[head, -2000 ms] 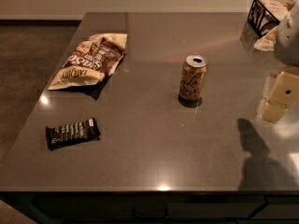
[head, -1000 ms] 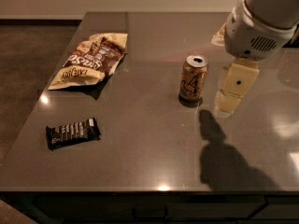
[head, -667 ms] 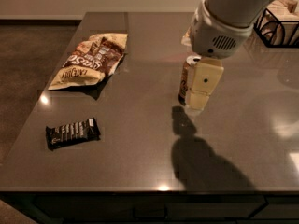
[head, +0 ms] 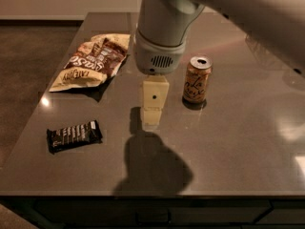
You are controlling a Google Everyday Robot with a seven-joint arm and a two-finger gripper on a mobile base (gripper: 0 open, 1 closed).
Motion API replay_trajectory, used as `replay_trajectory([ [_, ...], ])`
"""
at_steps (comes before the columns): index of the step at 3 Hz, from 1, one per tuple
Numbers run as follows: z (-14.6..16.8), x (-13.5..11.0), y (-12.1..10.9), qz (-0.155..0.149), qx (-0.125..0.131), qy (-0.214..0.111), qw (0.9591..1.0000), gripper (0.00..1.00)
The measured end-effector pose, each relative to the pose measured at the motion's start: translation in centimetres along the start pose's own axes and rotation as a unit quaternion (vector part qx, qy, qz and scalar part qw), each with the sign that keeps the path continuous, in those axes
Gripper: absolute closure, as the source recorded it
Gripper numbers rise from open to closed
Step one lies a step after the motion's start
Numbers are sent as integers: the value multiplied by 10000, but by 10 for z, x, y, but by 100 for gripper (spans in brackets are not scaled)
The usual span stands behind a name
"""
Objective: Move rxbar chocolate near brown chip bag
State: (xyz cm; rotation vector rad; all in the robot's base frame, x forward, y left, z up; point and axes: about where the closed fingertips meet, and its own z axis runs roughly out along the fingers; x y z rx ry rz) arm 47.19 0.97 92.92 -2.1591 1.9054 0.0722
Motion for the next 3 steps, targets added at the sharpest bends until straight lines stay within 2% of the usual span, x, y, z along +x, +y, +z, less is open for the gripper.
replay_trajectory([
  [1,26,-32,13,-264,-192,26,9995,0],
  [3,78,-73,30,-476,-574,152,9971,0],
])
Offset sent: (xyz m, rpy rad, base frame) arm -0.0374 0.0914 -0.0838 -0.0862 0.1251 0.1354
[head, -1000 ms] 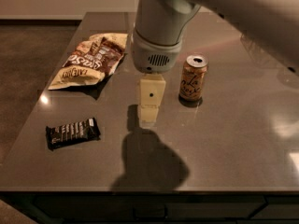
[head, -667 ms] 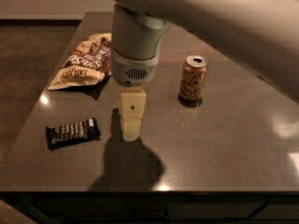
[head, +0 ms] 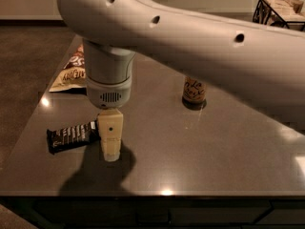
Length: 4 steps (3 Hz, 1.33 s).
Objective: Move rxbar chocolate near brown chip bag
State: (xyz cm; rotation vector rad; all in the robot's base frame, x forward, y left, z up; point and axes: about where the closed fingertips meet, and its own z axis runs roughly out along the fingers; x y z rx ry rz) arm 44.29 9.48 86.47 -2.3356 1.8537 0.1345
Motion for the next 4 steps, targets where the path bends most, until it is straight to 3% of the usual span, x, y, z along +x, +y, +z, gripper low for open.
replay_trajectory([
  [1,18,-15,-5,-19,-111,44,9999,0],
  [2,29,-25,-7,-33,-180,79,9998,7],
  [4,32,-38,-9,-3,-273,64,9996,54],
])
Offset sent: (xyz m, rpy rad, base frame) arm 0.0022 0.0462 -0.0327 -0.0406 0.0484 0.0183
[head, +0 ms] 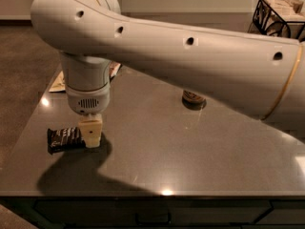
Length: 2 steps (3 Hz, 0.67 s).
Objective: Move rxbar chocolate near brown chip bag
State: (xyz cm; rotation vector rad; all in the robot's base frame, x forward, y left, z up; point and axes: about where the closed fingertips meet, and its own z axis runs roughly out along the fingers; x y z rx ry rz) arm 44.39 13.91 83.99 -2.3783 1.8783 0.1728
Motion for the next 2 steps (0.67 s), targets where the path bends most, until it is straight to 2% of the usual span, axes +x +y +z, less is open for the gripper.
replay_trajectory([
  [1,-3,1,-4,107,-44,-59,9999,76],
  [2,-8,15,-17,394,-52,-126,9991,98],
])
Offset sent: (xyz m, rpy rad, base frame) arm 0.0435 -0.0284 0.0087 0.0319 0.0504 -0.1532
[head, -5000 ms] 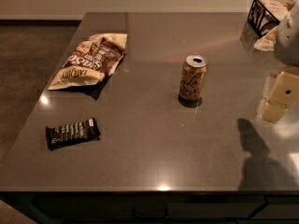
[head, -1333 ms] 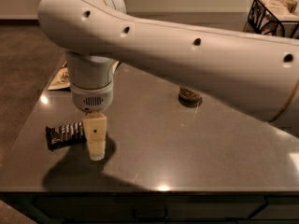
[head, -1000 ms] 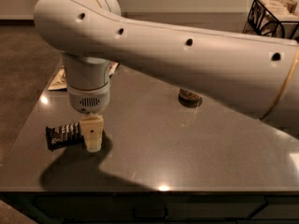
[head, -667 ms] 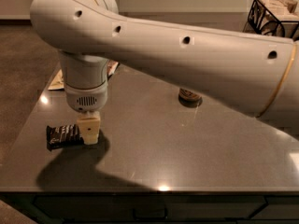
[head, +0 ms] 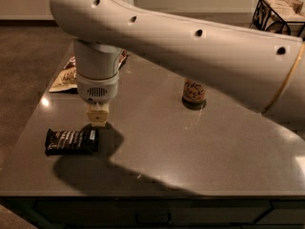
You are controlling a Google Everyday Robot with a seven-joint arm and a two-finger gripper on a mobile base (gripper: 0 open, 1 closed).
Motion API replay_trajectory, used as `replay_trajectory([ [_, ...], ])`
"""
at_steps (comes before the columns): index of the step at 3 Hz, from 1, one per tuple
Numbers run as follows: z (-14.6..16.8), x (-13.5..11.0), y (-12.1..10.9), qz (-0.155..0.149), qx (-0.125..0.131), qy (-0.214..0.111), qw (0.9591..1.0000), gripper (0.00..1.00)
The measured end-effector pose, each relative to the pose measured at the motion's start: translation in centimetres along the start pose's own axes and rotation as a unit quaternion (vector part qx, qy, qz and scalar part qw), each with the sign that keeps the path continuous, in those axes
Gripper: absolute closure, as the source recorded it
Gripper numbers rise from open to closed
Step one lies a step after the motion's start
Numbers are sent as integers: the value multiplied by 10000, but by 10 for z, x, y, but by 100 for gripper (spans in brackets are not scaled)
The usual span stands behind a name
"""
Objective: Move rxbar chocolate near brown chip bag
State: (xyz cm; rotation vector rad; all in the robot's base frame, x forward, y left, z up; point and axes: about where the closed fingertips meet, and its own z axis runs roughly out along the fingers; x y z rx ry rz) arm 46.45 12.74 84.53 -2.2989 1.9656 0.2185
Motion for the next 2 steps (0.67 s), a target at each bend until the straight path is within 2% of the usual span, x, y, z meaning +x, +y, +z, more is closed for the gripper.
replay_trajectory([
  [1,-12,19,-23,389,96,-118,9991,100],
  [2,-28,35,-37,670,245,-406,9966,82],
])
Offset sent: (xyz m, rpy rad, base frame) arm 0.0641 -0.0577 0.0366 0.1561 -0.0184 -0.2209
